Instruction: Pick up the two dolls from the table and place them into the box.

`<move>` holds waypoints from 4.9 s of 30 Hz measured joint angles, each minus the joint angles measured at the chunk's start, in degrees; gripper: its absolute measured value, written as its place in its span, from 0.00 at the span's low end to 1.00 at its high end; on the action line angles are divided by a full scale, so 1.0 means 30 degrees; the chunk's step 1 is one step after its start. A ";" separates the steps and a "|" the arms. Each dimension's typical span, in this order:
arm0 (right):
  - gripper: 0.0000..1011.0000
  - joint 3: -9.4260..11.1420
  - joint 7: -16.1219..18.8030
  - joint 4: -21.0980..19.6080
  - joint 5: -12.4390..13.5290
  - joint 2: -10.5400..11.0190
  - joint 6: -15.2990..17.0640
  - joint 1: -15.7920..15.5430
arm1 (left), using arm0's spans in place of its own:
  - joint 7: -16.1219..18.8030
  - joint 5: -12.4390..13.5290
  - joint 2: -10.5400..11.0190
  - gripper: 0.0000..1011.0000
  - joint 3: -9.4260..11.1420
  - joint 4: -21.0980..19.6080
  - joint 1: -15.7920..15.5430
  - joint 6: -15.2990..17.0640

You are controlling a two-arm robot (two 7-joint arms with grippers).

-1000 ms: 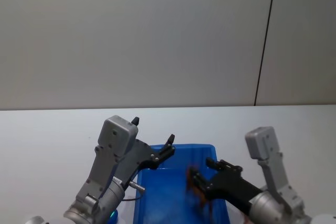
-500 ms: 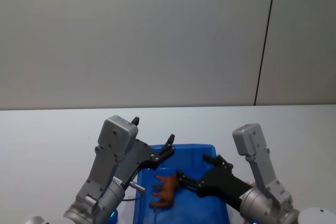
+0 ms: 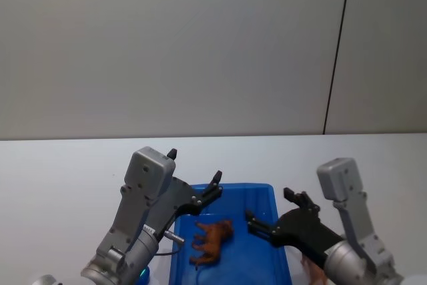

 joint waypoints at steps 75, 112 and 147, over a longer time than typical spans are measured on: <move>0.38 0.0259 -0.3519 0.0873 -0.0725 0.1204 -0.0991 -0.3009 | 0.0001 0.0000 0.0000 0.99 -0.0001 -0.0001 0.0000 0.0000; 0.38 0.0305 -0.1255 -0.1383 -0.0062 0.0404 -0.1234 -0.1601 | 0.0001 -0.0001 0.0000 0.99 -0.0001 -0.0001 0.0000 0.0000; 0.99 0.0509 -0.2523 -0.0700 -0.0301 -0.0138 0.0109 -0.0598 | 0.0000 0.0000 0.0000 0.99 -0.0001 -0.0001 0.0000 0.0000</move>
